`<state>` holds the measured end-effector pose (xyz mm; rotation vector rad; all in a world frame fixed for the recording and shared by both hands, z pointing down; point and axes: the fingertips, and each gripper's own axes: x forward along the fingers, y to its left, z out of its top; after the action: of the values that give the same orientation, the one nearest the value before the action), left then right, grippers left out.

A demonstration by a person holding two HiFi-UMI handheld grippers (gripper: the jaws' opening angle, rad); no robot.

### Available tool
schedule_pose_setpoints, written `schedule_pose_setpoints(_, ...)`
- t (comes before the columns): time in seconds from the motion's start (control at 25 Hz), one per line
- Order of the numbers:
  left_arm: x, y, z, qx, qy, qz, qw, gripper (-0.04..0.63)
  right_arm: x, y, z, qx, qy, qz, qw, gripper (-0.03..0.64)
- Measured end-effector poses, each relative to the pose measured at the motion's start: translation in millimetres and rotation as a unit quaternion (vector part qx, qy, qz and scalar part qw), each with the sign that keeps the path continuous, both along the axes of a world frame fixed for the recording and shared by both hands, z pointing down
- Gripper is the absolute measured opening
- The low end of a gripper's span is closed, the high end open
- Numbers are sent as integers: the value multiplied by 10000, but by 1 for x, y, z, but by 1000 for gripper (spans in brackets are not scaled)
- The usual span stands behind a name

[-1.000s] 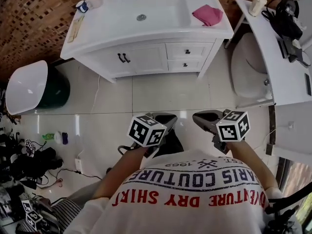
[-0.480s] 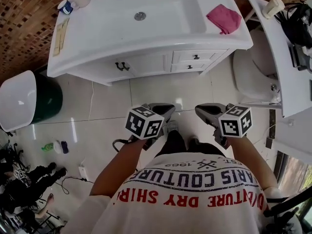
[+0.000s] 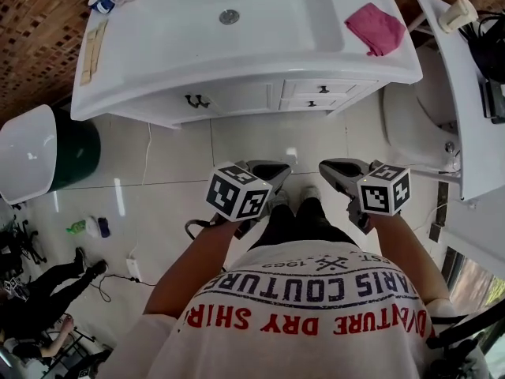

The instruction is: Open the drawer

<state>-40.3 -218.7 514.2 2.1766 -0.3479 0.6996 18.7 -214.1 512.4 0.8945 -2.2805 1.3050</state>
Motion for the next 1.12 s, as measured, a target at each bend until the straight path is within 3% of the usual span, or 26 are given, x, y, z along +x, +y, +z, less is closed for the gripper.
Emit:
schedule_pose_setpoints(0.32, -24, 7, 35, -335, -321, -285, 9985, -12, 22, -41, 54, -260, -80, 386, 9989, 9)
schedule_pose_setpoints(0.48, -36, 10, 53, -505, -457, -414, 9968, -12, 44, -80, 86, -75, 302, 647, 9974, 58)
schedule_pose_setpoints(0.68, -36, 26, 72, -823, -532, -63, 9952, -12, 74, -133, 128, 104, 642, 1406, 9879, 135)
schedule_pose_setpoints(0.84, -43, 31, 91, -942, -674, -43, 9933, -12, 90, -160, 168, 249, 1128, 1753, 9777, 205)
schedule_pose_setpoints(1.12, -50, 41, 115, -1109, -865, 75, 9900, -12, 109, -186, 217, 266, 1774, 2120, 9607, 221)
